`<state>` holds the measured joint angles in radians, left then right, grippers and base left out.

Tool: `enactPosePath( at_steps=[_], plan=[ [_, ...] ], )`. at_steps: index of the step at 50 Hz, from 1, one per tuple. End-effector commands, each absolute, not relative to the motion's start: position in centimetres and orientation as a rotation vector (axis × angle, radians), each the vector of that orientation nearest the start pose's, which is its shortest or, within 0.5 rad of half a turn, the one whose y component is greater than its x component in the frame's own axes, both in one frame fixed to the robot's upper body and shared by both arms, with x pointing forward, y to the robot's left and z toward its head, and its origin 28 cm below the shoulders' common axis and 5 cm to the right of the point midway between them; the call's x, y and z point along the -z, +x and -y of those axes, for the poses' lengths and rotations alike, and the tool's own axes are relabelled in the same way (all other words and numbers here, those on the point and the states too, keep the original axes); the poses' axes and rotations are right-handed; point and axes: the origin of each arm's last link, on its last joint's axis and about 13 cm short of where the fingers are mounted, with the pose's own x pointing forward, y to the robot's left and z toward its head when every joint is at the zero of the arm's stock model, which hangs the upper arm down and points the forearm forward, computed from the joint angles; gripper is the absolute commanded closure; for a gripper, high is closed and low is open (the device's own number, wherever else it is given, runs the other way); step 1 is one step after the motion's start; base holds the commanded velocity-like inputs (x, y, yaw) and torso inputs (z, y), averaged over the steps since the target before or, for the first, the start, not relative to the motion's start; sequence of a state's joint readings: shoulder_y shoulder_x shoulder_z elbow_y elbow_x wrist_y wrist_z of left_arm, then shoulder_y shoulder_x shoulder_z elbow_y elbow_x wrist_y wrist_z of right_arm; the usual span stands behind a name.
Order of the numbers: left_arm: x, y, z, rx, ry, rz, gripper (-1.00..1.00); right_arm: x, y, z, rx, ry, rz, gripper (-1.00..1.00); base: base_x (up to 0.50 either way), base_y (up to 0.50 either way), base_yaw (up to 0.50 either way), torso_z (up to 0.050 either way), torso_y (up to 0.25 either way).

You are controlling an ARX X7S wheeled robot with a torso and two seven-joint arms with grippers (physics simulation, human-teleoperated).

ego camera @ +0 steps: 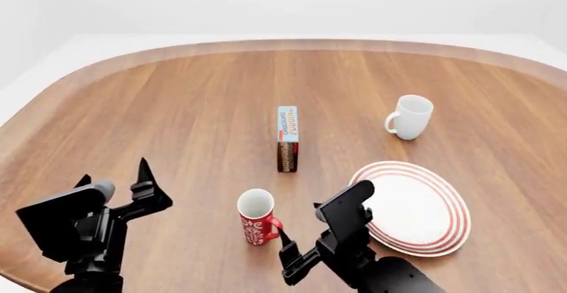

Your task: Pick up the red mug and put it on the plate

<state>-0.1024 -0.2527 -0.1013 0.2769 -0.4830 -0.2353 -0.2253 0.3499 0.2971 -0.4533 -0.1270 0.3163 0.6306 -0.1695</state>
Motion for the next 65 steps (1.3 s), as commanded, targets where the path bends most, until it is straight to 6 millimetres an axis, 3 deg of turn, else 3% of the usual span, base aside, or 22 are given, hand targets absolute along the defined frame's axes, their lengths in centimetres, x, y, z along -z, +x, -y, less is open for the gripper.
enactPosePath(
  at_steps=[1,17,43,65],
  plan=[
    [-9.3,23.1,-26.6,-0.188,-0.237,0.14,-1.0,-4.2,27.5,8.3,-0.628,-0.147,-0.389,-1.0,0.0,0.0,0.0,0.0,0.0],
    [-9.4,22.9,-26.6,-0.184,-0.238,0.135,-1.0,-3.2,30.0,7.2,-0.7,-0.168,-0.434,-1.0,0.0,0.0,0.0,0.0,0.0],
    [-9.6,22.9,-26.8,-0.19,-0.246,0.143,-1.0,-1.8,30.8,5.7,-0.773,-0.179,-0.469,-1.0,0.0,0.0,0.0,0.0,0.0],
    [-9.6,23.0,-26.9,-0.19,-0.247,0.144,-1.0,-0.9,31.3,6.2,-0.752,-0.156,-0.5,-1.0,0.0,0.0,0.0,0.0,0.0]
  ],
)
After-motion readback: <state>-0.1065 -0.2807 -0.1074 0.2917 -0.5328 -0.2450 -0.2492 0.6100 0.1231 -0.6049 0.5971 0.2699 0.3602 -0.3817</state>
